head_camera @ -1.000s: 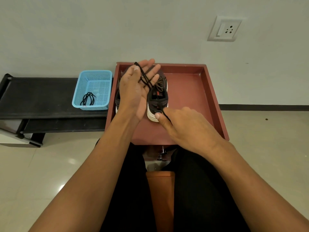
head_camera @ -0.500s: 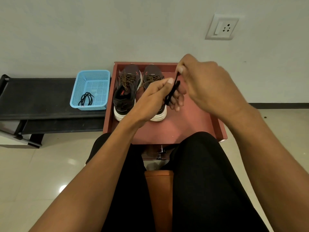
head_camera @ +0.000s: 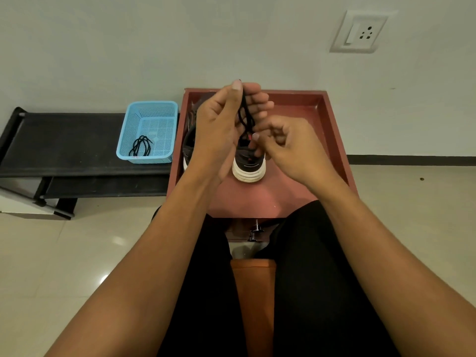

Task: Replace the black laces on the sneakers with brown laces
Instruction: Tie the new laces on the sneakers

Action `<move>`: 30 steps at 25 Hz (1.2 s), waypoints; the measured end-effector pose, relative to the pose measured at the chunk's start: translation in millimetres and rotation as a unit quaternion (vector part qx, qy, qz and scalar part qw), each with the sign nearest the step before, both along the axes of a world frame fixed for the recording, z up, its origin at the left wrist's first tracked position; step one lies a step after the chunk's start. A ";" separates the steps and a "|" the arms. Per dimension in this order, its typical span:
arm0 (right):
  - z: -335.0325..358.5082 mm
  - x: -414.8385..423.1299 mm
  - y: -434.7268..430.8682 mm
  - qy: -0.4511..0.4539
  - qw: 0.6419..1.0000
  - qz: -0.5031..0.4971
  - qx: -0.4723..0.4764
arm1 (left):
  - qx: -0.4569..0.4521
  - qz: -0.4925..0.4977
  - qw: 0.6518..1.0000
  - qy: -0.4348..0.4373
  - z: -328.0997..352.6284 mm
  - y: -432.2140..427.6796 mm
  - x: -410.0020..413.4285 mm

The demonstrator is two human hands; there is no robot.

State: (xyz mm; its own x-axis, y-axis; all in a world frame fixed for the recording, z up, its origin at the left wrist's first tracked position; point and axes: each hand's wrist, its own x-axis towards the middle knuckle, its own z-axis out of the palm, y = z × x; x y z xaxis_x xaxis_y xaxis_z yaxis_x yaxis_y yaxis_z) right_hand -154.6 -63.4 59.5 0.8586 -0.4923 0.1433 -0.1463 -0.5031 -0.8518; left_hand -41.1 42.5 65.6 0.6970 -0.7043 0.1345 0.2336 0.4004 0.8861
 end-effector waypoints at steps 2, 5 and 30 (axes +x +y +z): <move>-0.2 4.5 10.9 -0.001 1.000 -0.025 0.015 | 0.025 0.026 0.999 -0.002 -3.8 1.0 4.3; 8.1 10.5 16.0 -0.022 0.997 -0.064 -0.049 | 0.062 0.048 0.996 -0.038 -7.8 0.4 4.3; -83.4 250.3 93.7 0.076 0.990 -0.012 -0.116 | 0.298 0.117 0.941 0.112 -64.4 104.6 174.0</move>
